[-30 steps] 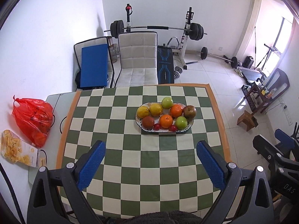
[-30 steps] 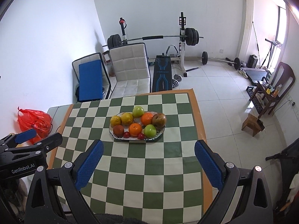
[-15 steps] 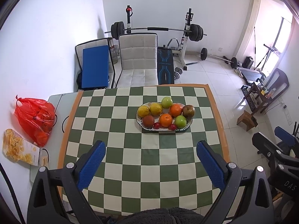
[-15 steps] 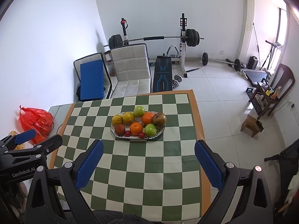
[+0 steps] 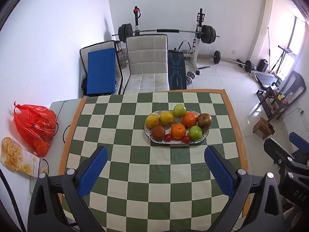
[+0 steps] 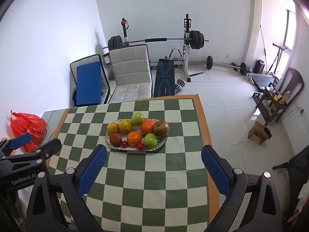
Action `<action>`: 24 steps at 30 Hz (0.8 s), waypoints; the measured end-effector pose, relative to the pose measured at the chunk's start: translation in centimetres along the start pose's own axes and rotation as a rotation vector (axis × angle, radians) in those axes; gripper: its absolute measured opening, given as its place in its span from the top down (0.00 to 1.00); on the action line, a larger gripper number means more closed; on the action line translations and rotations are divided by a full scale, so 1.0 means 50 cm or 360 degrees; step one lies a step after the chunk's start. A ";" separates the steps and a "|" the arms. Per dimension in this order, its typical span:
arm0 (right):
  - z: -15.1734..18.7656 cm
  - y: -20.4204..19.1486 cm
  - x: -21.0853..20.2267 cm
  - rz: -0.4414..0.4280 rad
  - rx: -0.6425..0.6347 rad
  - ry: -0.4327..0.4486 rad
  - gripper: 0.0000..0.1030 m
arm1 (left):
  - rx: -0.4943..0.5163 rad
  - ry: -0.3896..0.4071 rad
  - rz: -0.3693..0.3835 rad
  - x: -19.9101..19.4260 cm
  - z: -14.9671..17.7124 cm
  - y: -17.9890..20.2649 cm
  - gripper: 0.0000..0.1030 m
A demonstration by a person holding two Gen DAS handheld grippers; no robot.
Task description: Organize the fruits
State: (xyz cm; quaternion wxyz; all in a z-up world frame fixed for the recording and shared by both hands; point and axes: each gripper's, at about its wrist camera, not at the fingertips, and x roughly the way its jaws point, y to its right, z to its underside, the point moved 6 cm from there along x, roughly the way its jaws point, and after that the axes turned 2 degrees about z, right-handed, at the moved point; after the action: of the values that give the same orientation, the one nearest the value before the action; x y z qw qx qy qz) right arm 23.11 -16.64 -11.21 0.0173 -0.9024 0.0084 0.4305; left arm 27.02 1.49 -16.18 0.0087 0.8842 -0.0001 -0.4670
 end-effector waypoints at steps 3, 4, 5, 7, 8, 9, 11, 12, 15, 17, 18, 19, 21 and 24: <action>-0.002 0.007 0.050 0.0022 -0.0007 -0.0013 0.03 | -0.0005 -0.0006 -0.0017 0.029 -0.003 0.001 0.00; -0.002 0.011 0.064 0.0027 -0.0006 -0.0024 0.03 | -0.0004 -0.0003 -0.0022 0.035 -0.004 0.002 0.00; -0.001 0.013 0.080 0.0036 -0.0005 -0.0034 0.03 | 0.0000 -0.0004 -0.0033 0.043 -0.005 0.002 0.00; 0.000 0.020 0.105 0.0046 0.0000 -0.0046 0.02 | 0.0004 -0.0020 -0.0049 0.062 -0.004 0.004 0.00; 0.001 0.022 0.119 0.0054 0.0000 -0.0055 0.02 | 0.0003 -0.0020 -0.0058 0.069 -0.004 0.004 0.00; 0.003 0.025 0.132 0.0060 0.0003 -0.0066 0.02 | 0.0006 -0.0026 -0.0075 0.078 -0.004 0.004 0.00; 0.006 0.030 0.154 0.0065 0.0008 -0.0083 0.02 | 0.0004 -0.0043 -0.0096 0.095 -0.002 0.003 0.00; 0.006 0.031 0.162 0.0065 0.0009 -0.0089 0.02 | 0.0007 -0.0049 -0.0118 0.102 -0.001 0.001 0.00; 0.008 0.032 0.185 0.0077 0.0004 -0.0098 0.02 | -0.0006 -0.0071 -0.0132 0.120 0.002 -0.002 0.00; 0.010 0.032 0.195 0.0070 0.0008 -0.0111 0.02 | -0.0018 -0.0089 -0.0134 0.129 0.004 -0.003 0.00; 0.011 0.033 0.199 0.0071 0.0010 -0.0113 0.02 | -0.0023 -0.0093 -0.0138 0.133 0.005 -0.004 0.00; 0.010 0.033 0.201 0.0072 0.0007 -0.0114 0.02 | -0.0027 -0.0096 -0.0136 0.136 0.005 -0.004 0.00; 0.010 0.033 0.206 0.0070 0.0007 -0.0115 0.02 | -0.0030 -0.0100 -0.0138 0.138 0.006 -0.005 0.00; 0.010 0.032 0.208 0.0067 0.0006 -0.0123 0.02 | -0.0031 -0.0102 -0.0138 0.139 0.005 -0.006 0.00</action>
State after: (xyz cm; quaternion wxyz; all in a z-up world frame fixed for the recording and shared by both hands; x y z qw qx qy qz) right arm 29.22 -18.22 -19.65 0.0103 -0.8847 0.0276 0.4652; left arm 30.70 1.71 -22.07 -0.0030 0.8679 0.0425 -0.4949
